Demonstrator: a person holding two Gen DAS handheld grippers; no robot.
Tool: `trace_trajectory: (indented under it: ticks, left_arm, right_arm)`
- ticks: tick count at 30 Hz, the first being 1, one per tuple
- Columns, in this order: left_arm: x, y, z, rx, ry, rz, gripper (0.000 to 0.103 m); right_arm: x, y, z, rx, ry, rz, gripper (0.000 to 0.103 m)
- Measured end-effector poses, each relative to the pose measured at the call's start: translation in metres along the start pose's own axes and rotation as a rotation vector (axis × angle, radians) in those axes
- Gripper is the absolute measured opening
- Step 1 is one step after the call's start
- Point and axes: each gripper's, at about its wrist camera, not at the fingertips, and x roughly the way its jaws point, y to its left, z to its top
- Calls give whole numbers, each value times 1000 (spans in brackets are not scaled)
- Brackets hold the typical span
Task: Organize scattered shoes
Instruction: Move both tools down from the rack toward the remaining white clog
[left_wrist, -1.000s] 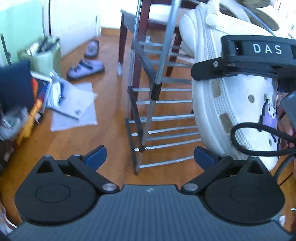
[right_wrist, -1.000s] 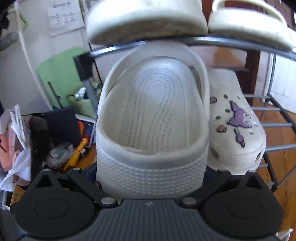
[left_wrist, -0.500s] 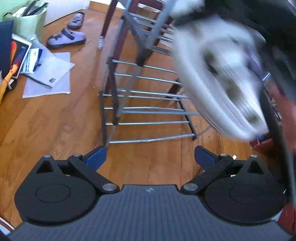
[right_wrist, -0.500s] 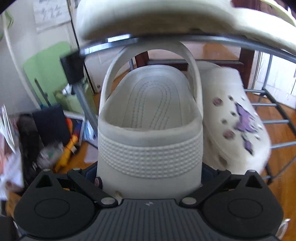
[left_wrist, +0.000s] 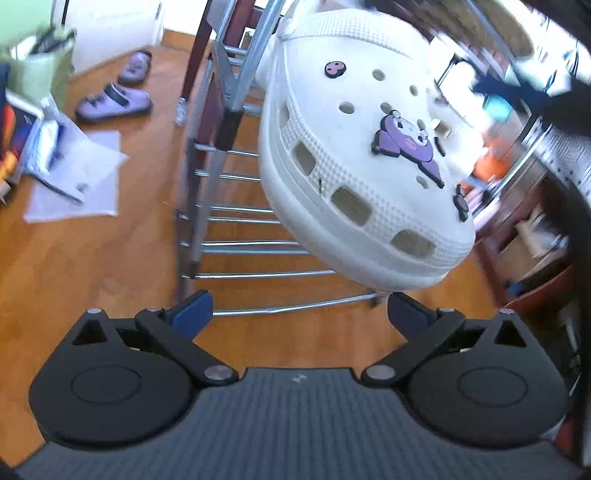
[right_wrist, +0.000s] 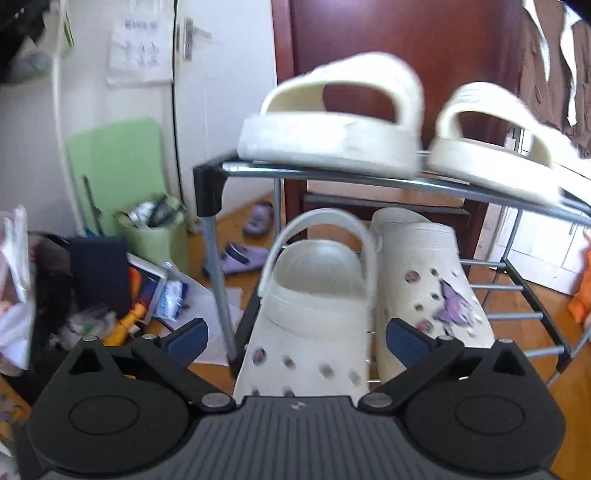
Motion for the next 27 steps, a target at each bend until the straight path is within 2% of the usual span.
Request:
trace_trajectory:
  ticks: [4,6,7,8,11,15,16,17,19,20,22,25,26,27]
  left_arm:
    - [-3,-5,1,38,4,20,103]
    - [-6,-7,-1,51,18,41,103]
    - [-7,-6,-1,56,27,38,103]
    - [-9,-5,-2,59,35,33,103]
    - [-14,1,-1,55,28,7,103]
    - [-19,9,9,12,-54,-32,103]
    - [-19,10,10,8,-70,-41,103]
    - [-15,7,12,25,-58,-12,103]
    - [-5,2,15,66,-29,56,101]
    - [-2,4,11,66,-29,67,101]
    - [3,9,3,58,-33,83,101]
    - [16,26,-9,32,11,90,101]
    - [17,32,-17,25,25,91,101]
    - [18,38,-25,17,38,92,101]
  right_arm:
    - [-31,-39,-37,102,-73,58,101]
    - [-38,-57,-53,176,-79,129,88]
    - [-40,-73,-64,224,-50,185,74]
    - [-42,-85,-71,247,-21,205,71]
    - [-40,-94,-88,250,12,215,70]
    - [-34,-97,-113,274,37,252,70]
    - [-30,-101,-125,318,31,289,70]
    - [-26,-104,-137,363,25,327,70]
    - [-13,-104,-153,392,41,335,70]
    - [-6,-104,-161,406,50,338,70]
    - [6,-100,-171,366,76,299,72]
    - [28,-102,-185,360,125,238,73]
    - [45,-104,-194,372,195,232,73]
    - [50,-103,-198,361,218,227,73]
